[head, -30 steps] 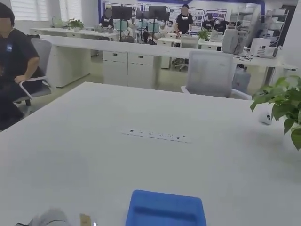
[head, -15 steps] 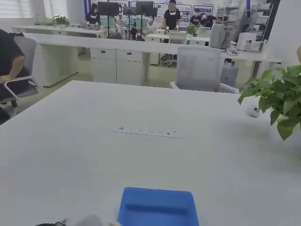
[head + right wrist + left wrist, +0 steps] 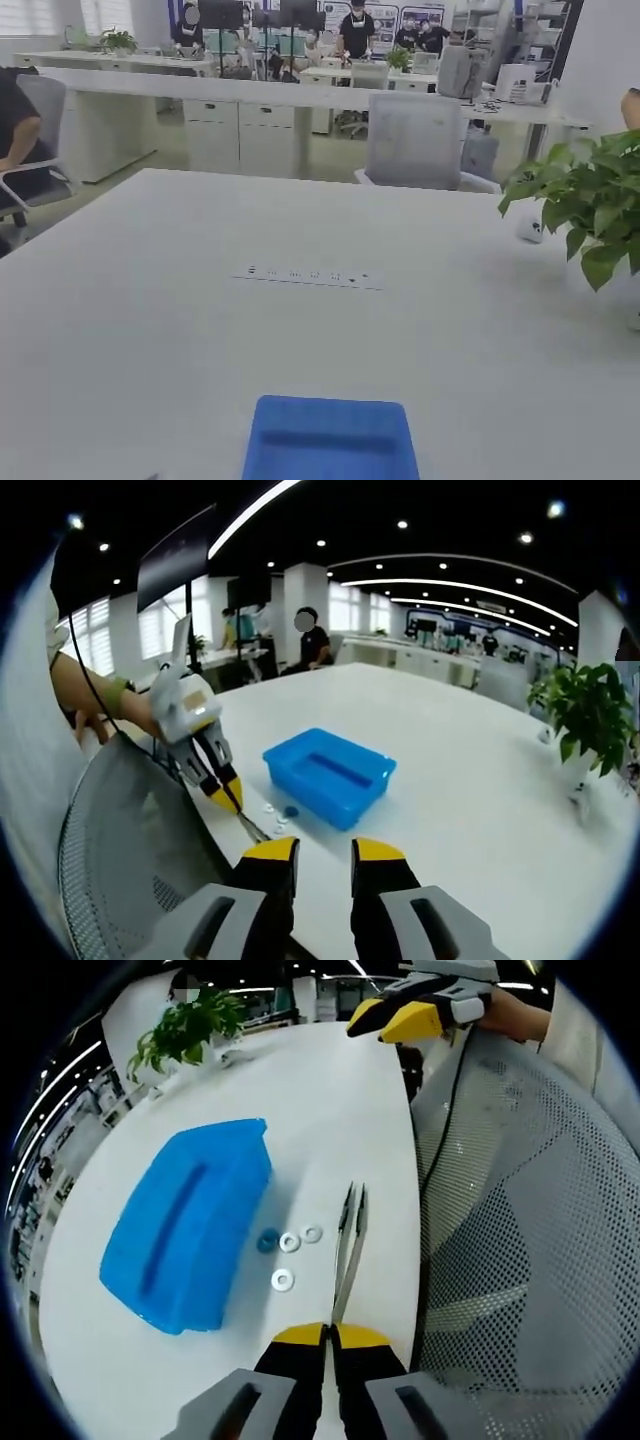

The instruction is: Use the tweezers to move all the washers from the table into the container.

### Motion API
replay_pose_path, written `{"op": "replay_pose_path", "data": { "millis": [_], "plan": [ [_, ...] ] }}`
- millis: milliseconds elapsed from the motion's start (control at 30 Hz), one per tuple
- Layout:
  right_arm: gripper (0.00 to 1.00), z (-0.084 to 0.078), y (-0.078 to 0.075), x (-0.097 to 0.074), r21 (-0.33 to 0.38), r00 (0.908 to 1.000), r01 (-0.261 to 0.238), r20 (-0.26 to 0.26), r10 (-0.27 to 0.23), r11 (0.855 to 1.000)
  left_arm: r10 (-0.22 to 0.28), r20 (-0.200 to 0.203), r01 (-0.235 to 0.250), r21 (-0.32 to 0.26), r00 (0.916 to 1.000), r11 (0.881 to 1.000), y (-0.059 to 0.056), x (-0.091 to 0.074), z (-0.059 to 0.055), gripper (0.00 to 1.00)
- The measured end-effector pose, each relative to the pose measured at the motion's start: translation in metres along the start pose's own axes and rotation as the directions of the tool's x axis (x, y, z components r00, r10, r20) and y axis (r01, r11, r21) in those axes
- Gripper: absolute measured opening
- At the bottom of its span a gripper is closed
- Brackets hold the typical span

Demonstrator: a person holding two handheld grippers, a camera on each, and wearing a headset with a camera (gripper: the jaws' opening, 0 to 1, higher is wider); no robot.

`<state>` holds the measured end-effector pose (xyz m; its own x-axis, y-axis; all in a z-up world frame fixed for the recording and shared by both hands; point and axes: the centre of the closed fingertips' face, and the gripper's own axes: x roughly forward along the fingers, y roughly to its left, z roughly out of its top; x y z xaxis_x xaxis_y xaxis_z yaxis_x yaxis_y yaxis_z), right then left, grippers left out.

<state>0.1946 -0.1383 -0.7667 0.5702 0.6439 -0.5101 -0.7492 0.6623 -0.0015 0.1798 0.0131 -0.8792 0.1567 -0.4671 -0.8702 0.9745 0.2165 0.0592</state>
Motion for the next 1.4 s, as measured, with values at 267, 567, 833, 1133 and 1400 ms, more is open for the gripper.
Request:
{"op": "replay_pose_path", "data": {
  "millis": [267,567,833,1133,1400],
  "plan": [
    [0.19,0.003,0.006,0.009,-0.054,0.9993,-0.032,-0.022,0.031,0.998,-0.016,0.027,0.015,0.038,0.9995,0.999,-0.006,-0.012,0.008,0.00],
    [0.20,0.009,0.019,0.026,-0.090,0.9953,-0.096,-0.025,0.094,0.991,0.023,0.098,-0.026,0.027,0.9949,0.999,-0.012,-0.049,0.020,0.00],
    [0.20,0.007,0.036,0.038,-0.123,0.9847,-0.171,-0.054,0.166,0.977,0.056,0.144,-0.057,0.004,0.9881,0.998,-0.017,-0.075,0.027,0.00],
    [0.20,-0.001,0.058,0.047,-0.159,0.9625,-0.264,-0.108,0.249,0.951,0.068,0.158,-0.070,0.011,0.9851,0.997,-0.025,-0.095,0.034,0.00],
    [0.21,-0.011,0.080,0.053,-0.203,0.9335,-0.345,-0.174,0.313,0.916,0.057,0.132,-0.066,0.062,0.9896,0.996,-0.033,-0.097,0.036,0.00]
  ]
}}
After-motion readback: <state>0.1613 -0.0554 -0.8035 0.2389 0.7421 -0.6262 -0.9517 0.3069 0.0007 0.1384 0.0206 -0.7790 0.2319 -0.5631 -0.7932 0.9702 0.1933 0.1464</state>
